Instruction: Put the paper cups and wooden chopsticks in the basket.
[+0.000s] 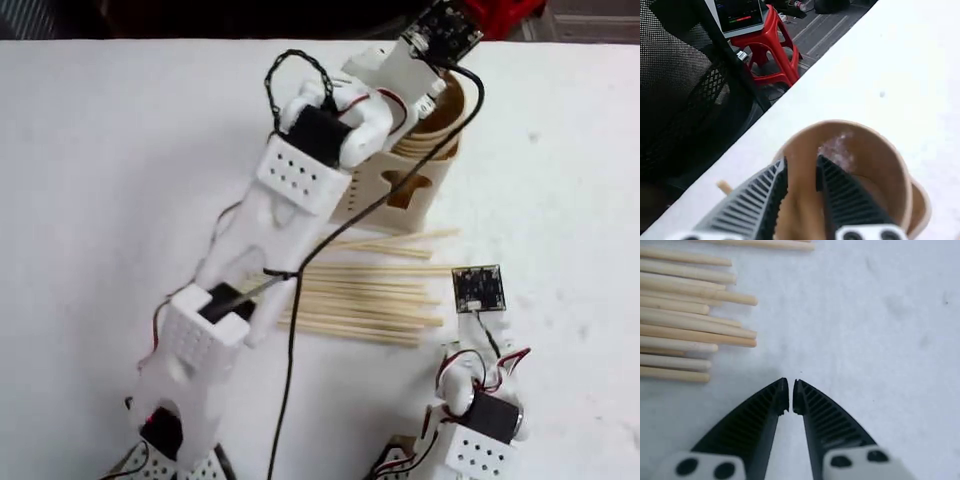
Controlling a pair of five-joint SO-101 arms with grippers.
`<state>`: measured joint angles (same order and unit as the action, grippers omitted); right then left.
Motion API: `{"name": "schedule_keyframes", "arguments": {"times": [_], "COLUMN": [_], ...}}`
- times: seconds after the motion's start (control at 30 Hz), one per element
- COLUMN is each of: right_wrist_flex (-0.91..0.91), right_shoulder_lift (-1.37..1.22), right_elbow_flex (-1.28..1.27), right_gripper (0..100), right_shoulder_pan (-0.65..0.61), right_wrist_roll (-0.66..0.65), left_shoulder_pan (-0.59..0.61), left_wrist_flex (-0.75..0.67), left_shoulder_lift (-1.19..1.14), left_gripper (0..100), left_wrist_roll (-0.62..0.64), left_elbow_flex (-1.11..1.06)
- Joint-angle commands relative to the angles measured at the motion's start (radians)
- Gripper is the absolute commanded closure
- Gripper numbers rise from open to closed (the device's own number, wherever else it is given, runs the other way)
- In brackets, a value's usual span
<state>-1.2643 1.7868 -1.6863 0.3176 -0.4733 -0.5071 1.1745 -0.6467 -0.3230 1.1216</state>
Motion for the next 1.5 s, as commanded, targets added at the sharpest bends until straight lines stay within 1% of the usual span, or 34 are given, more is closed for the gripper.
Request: {"name": "schedule_keyframes", "arguments": {"times": [0.0, 0.3, 0.43, 0.57, 0.8, 0.9, 1.0, 1.07, 1.23, 1.3, 1.33, 1.4, 1.47], "right_wrist_flex": [-0.005, -0.005, -0.005, -0.005, -0.005, -0.005, -0.005, -0.005, -0.005, -0.005, -0.005, -0.005, -0.005], "right_shoulder_lift": [0.01, 0.01, 0.01, 0.01, 0.01, 0.01, 0.01, 0.01, 0.01, 0.01, 0.01, 0.01, 0.01], "right_elbow_flex": [-0.005, -0.005, -0.005, -0.005, -0.005, -0.005, -0.005, -0.005, -0.005, -0.005, -0.005, -0.005, -0.005], "right_gripper": [96.4, 96.4, 96.4, 96.4, 96.4, 96.4, 96.4, 96.4, 96.4, 96.4, 96.4, 96.4, 96.4], "right_shoulder_pan": [0.007, 0.007, 0.007, 0.007, 0.007, 0.007, 0.007, 0.007, 0.007, 0.007, 0.007, 0.007, 0.007], "right_wrist_roll": [-0.008, -0.008, -0.008, -0.008, -0.008, -0.008, -0.008, -0.008, -0.008, -0.008, -0.008, -0.008, -0.008], "left_shoulder_pan": [-0.028, -0.058, -0.059, -0.054, -0.051, -0.022, 0.047, 0.119, 0.3, 0.354, 0.372, 0.423, 0.461], "left_wrist_flex": [-0.018, -0.017, -0.017, 0.006, 0.097, 0.121, 0.161, 0.218, 0.473, 0.591, 0.628, 0.617, 0.617], "left_shoulder_lift": [-0.018, -0.143, -0.16, -0.087, 0.139, 0.237, 0.318, 0.358, 0.432, 0.463, 0.479, 0.524, 0.584], "left_gripper": [88, 88, 88, 88, 88, 88, 88, 88, 88, 88, 88, 90, 95], "left_wrist_roll": [0.011, 0.011, 0.011, 0.011, 0.005, 0.008, 0.008, 0.009, 0.005, 0.005, 0.005, 0.005, 0.003], "left_elbow_flex": [0.026, 0.029, 0.034, 0.035, 0.035, 0.034, 0.034, 0.029, 0.034, 0.032, 0.018, -0.063, -0.189]}}
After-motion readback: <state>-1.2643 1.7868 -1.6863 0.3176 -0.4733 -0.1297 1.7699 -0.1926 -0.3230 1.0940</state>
